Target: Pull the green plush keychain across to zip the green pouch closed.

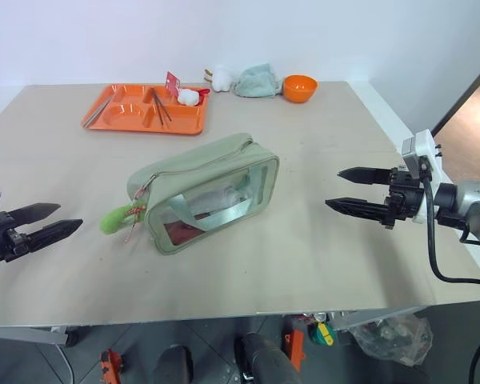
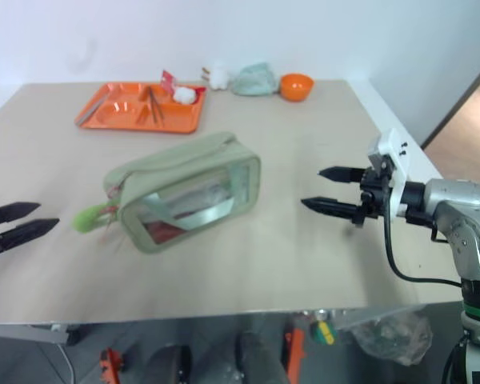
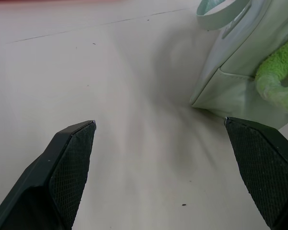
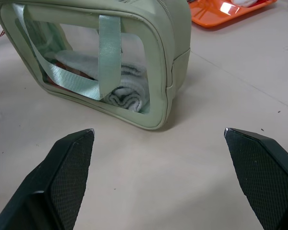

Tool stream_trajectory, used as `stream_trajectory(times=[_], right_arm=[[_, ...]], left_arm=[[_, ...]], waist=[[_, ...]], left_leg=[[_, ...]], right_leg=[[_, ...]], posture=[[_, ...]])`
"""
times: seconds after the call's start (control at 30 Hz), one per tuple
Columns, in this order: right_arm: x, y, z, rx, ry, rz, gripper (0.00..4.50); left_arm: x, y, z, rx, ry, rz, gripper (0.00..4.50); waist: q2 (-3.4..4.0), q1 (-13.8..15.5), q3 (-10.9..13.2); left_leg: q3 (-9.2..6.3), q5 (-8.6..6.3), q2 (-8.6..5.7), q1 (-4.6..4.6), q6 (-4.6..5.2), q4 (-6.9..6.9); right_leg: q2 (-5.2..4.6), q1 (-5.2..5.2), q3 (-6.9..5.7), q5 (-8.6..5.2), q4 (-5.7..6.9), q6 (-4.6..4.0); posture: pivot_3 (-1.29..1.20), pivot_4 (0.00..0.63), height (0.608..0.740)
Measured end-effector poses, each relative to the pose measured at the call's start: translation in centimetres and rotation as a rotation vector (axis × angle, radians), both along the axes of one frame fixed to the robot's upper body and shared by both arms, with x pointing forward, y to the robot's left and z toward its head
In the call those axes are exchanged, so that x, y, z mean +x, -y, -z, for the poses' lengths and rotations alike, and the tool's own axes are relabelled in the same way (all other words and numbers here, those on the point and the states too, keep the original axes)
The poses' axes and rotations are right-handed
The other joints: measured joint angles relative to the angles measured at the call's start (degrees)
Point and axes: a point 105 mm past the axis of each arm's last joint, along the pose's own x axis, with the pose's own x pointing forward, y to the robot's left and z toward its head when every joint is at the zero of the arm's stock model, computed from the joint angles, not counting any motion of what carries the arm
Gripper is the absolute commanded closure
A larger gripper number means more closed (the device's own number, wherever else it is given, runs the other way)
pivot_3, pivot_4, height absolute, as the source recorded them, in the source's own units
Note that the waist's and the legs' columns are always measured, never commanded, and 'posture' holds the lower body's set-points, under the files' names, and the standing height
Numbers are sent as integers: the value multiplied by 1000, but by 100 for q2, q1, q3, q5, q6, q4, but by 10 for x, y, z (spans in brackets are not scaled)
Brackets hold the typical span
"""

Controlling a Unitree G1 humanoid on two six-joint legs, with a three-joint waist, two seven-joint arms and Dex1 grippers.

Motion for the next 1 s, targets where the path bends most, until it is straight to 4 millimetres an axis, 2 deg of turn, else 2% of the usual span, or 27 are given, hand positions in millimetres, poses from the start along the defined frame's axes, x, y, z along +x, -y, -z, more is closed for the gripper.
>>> stream_trajectory(times=[0.3,0.4,0.53,0.6,0.67,0.77,0.83,1.0], right_arm=[[3,-10,2,-27,1,-31,0],[6,-17,-5,-63,33,-63,0],[8,-28,-12,-133,73,-134,0],[10,-34,-20,-163,103,-168,0],[16,-44,-38,-190,176,-203,0],[20,-67,-67,-264,322,-291,0],[20,-83,-68,-309,359,-360,0],[24,-122,-50,-433,387,-536,0]], left_arm=[[2,-1,1,-14,25,-8,48],[9,5,-16,-23,88,18,48],[18,17,-56,-32,205,79,48],[21,27,-77,-32,263,126,48],[23,45,-95,-23,313,207,48],[22,79,-107,17,342,357,48],[21,95,-105,40,330,429,48],[24,124,-102,49,324,545,48]], waist=[[1,-5,1],[1,-2,1],[0,-1,0],[3,-3,2],[7,-13,4],[7,-20,4],[6,-20,4],[6,-14,4]], left_leg=[[1,0,3,3,0,2],[1,0,2,2,0,9],[2,0,-2,0,0,12],[6,0,-5,-1,0,11],[13,0,-5,0,0,13],[10,0,-2,3,0,10],[5,-1,1,2,1,10],[0,-1,-2,-9,2,19]], right_leg=[[1,-1,1,0,6,-2],[4,-2,0,1,11,-1],[5,-1,0,2,12,2],[3,-2,2,2,12,3],[4,-5,6,4,14,5],[11,-4,6,3,17,4],[16,-5,6,-1,23,-2],[17,-22,7,-8,53,-7]], posture=[[0,150,740],[0,150,740],[0,150,740],[0,150,740],[0,150,740],[0,150,740],[0,150,740],[0,150,740]])
